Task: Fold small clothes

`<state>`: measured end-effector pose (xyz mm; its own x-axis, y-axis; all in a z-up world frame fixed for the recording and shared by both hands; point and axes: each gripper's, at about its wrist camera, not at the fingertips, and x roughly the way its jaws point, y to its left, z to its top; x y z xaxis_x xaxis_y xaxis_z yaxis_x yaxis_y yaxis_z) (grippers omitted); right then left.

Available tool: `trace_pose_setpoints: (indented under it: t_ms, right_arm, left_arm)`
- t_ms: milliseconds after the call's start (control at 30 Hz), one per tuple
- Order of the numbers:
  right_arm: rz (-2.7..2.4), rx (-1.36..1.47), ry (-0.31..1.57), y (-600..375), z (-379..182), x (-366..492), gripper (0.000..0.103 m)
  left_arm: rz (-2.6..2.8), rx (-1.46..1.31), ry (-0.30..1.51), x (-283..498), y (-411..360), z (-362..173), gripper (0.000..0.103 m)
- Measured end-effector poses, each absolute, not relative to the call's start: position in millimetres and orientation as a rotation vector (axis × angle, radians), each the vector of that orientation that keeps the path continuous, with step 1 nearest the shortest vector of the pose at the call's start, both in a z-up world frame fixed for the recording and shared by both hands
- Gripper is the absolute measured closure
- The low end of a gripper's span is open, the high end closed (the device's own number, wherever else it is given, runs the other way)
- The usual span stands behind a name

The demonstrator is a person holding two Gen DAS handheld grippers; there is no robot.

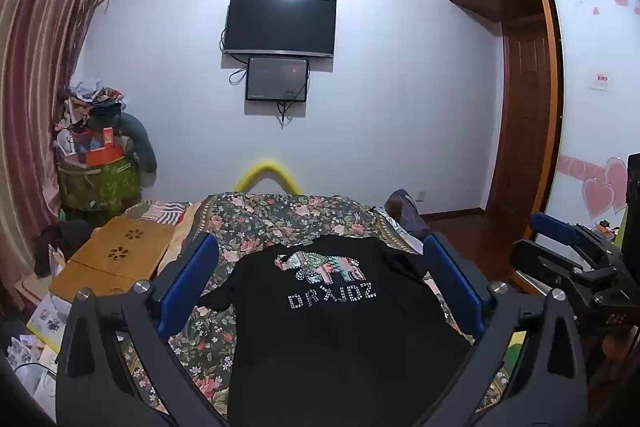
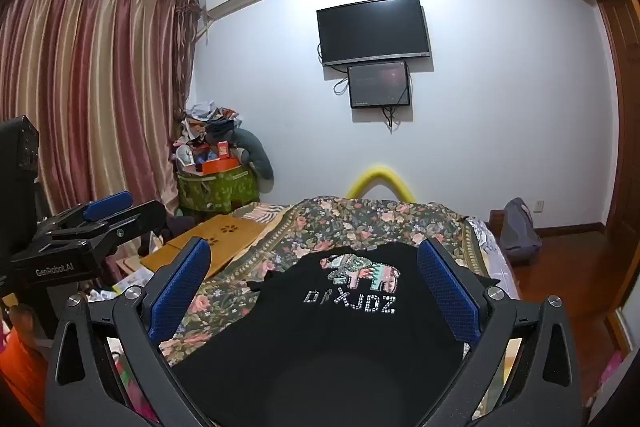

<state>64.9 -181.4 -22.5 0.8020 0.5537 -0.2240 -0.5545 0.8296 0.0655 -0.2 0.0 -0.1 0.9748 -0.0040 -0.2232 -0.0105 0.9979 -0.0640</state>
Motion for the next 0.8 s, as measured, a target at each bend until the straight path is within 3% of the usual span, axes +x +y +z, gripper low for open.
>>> trace_pose_setpoints:
  t_ms: [800]
  right_arm:
    - [0.569, 0.036, 0.266, -189.8, -25.6, 73.0, 0.0]
  left_arm:
    - [-0.007, -0.063, 0.26, 13.1, -0.8, -9.4, 0.0]
